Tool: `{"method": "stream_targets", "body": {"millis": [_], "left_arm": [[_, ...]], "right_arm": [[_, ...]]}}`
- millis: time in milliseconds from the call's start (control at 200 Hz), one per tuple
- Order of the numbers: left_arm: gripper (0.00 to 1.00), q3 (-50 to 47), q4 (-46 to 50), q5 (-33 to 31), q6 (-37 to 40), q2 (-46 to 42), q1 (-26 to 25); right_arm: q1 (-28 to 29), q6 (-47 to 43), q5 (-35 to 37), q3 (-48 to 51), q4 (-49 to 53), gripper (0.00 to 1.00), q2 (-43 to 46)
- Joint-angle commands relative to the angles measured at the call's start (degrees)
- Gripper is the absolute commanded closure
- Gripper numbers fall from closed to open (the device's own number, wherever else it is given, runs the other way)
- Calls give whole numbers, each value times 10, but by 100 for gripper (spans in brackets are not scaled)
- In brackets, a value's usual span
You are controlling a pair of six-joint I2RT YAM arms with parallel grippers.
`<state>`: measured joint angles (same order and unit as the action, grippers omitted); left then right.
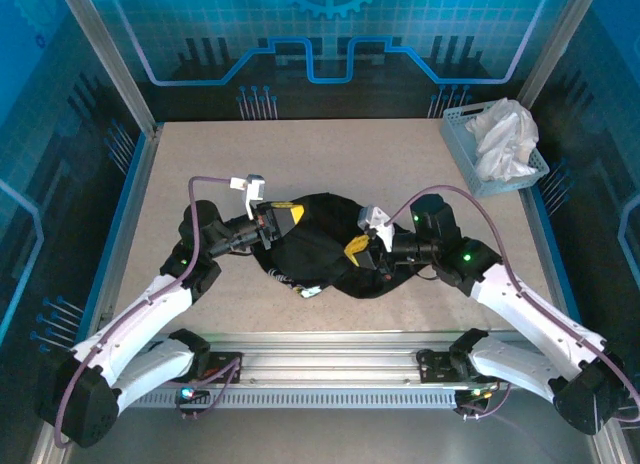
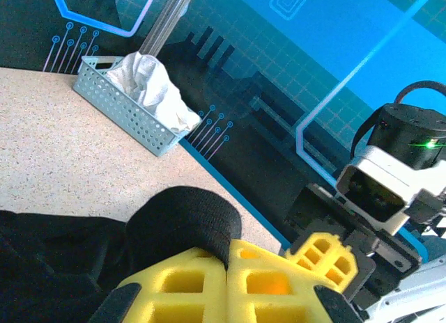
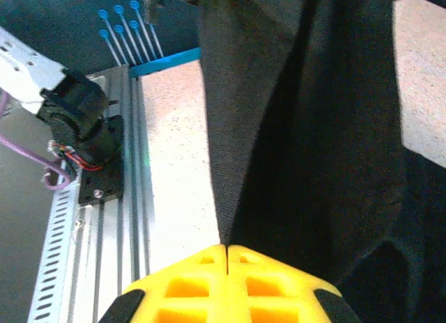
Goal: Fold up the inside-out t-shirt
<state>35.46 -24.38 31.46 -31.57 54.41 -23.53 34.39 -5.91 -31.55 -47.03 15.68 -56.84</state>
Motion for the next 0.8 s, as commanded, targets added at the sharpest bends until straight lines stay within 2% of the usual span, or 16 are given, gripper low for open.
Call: {"method": "stream_targets", "body": {"millis": [0, 125, 375, 640, 795], "left_arm": [[94, 4, -49, -3, -16, -4, -1], [90, 1, -62, 16, -25, -1, -1], [82, -20, -10, -11, 10, -2, -1], [60, -5, 130, -86, 49, 3, 0], [44, -11, 172, -106, 56, -17, 0]], "right_arm": [[-3, 51, 47, 1, -31, 100, -13], [9, 66, 51, 0, -57, 100, -25], [11, 72, 30, -17, -77, 100, -4], [10, 69, 13, -24, -80, 100, -3], [13, 72, 11, -31, -83, 100, -21]]}}
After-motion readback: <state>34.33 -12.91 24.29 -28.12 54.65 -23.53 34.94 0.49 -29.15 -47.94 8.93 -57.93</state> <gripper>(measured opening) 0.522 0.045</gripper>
